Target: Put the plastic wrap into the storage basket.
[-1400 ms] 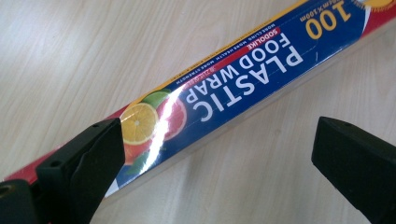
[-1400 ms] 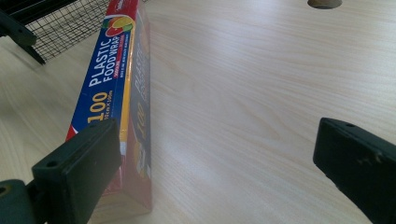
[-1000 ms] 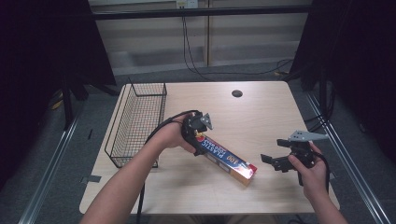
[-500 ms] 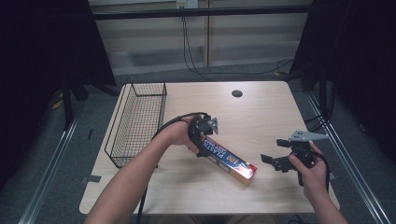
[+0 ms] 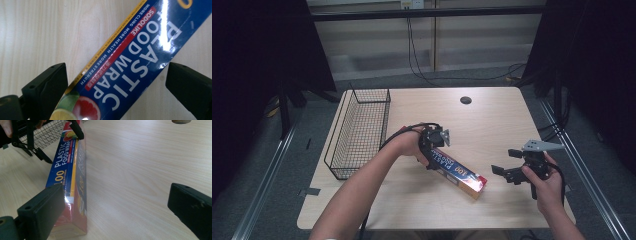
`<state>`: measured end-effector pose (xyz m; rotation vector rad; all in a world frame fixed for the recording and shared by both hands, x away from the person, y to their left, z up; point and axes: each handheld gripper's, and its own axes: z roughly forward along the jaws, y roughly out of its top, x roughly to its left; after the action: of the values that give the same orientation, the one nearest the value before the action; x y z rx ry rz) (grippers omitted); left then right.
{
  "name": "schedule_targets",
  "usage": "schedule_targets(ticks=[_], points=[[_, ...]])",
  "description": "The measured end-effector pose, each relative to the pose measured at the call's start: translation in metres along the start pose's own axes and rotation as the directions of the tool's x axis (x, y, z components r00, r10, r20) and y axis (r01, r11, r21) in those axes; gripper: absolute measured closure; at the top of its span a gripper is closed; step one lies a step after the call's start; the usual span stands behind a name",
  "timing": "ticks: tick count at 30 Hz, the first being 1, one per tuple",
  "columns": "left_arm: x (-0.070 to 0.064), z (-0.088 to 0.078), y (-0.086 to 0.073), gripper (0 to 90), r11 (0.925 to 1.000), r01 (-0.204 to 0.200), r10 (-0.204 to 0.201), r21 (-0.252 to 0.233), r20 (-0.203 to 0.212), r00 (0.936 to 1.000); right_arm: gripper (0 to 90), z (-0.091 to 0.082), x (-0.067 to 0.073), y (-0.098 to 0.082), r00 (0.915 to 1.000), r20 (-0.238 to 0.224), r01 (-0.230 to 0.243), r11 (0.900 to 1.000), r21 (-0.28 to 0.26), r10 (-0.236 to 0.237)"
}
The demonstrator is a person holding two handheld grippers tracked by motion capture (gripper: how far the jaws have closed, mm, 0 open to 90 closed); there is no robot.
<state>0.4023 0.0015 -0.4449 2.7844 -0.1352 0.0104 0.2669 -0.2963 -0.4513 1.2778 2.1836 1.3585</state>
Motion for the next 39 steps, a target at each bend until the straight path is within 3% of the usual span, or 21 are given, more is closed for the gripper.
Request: schedule_targets(ticks=[1,4,6,7,11,14,16,18,20,22,23,25,26,28,31,32,33,36,37,38,39], points=[[0.001,0.003,0.001,5.6,1.0,-0.004,0.004,0.0,0.02,0.9998,0.9,0.0,0.0,0.0,1.0,0.001,-0.001,1.0,0.0,0.001],[0.002,0.006,0.0,6.4,0.9999,-0.006,0.006,-0.012,0.024,0.9997,0.9,-0.001,0.0,0.0,1.0,0.005,0.001,1.0,-0.004,-0.001],[0.003,0.008,0.0,8.6,0.999,-0.045,0.045,0.002,0.042,0.9981,0.9,-0.001,0.0,0.0,1.0,0.0,-0.002,1.0,-0.004,0.002],[0.002,0.009,0.001,9.7,0.999,-0.043,0.044,-0.007,0.032,0.9985,0.9,-0.002,0.0,0.0,1.0,0.001,-0.002,1.0,-0.006,0.002],[0.002,0.013,0.005,17.7,0.9931,-0.108,0.106,0.046,0.041,0.9935,0.9,-0.002,0.0,0.0,1.0,-0.002,-0.006,1.0,-0.01,0.006],[0.003,0.013,0.01,20.7,0.9892,-0.121,0.118,0.082,0.043,0.9921,0.9,-0.002,0.0,0.0,1.0,-0.004,-0.008,1.0,-0.011,0.008],[0.004,0.011,0.012,25.4,0.9898,-0.105,0.1,0.096,0.055,0.9935,0.9,-0.002,0.0,0.0,0.9999,-0.003,-0.012,1.0,-0.01,0.012],[0.004,0.01,0.016,30.9,0.9928,-0.054,0.046,0.107,0.075,0.9961,0.9,-0.003,-0.001,0.0,0.9999,-0.004,-0.011,1.0,-0.015,0.011],[0.002,0.01,0.019,35.7,0.9943,-0.053,0.047,0.093,0.06,0.9971,0.9,-0.003,-0.001,0.0,1.0,-0.004,-0.008,1.0,-0.017,0.008],[0.0,0.011,0.023,37.5,0.9951,0.004,-0.008,0.099,0.038,0.9992,0.9,-0.004,-0.001,0.0,0.9999,-0.004,-0.013,1.0,-0.018,0.013],[0.001,0.01,0.024,38.8,0.994,0.002,-0.006,0.11,0.041,0.9991,0.9,-0.004,-0.002,0.0,0.9999,-0.005,-0.014,1.0,-0.019,0.013],[0.0,0.01,0.026,42.7,0.9913,0.078,-0.083,0.106,0.039,0.9958,0.9,-0.006,-0.003,0.0,0.9999,0.003,-0.015,0.999,-0.029,0.015],[0.003,0.006,0.028,43.4,0.9786,0.163,-0.17,0.126,0.047,0.9844,0.9,-0.006,-0.003,0.0,0.9998,-0.001,-0.019,0.999,-0.033,0.019],[0.005,0.003,0.028,43.7,0.9769,0.174,-0.181,0.124,0.043,0.9826,0.9,-0.007,-0.003,0.0,0.9998,-0.004,-0.02,0.999,-0.037,0.02],[0.006,-0.003,0.026,43.9,0.9643,0.236,-0.242,0.12,0.032,0.9698,0.9,-0.007,-0.003,0.0,0.9997,-0.002,-0.022,0.999,-0.039,0.022],[0.009,-0.007,0.026,43.9,0.9575,0.259,-0.266,0.127,0.039,0.9632,0.9,-0.007,-0.003,0.0,0.9998,-0.002,-0.022,0.999,-0.039,0.022],[0.009,-0.01,0.026,43.9,0.946,0.302,-0.309,0.117,0.042,0.9502,0.9,-0.007,-0.003,0.0,0.9998,-0.002,-0.022,0.999,-0.039,0.022],[0.011,-0.022,0.024,44.0,0.9367,0.335,-0.34,0.101,0.04,0.9395,0.9,-0.007,-0.003,0.0,0.9998,-0.005,-0.022,0.999,-0.04,0.022],[0.012,-0.027,0.023,44.0,0.9289,0.357,-0.362,0.099,0.041,0.9312,0.9,-0.007,-0.003,0.0,0.9997,-0.007,-0.023,0.999,-0.039,0.023],[0.013,-0.031,0.023,44.1,0.9285,0.357,-0.362,0.102,0.041,0.9311,0.9,-0.007,-0.004,0.0,0.9997,-0.005,-0.023,0.999,-0.041,0.023],[0.014,-0.036,0.022,44.1,0.9172,0.387,-0.391,0.096,0.034,0.9197,0.9,-0.007,-0.004,0.0,0.9997,-0.005,-0.024,0.999,-0.042,0.024]])
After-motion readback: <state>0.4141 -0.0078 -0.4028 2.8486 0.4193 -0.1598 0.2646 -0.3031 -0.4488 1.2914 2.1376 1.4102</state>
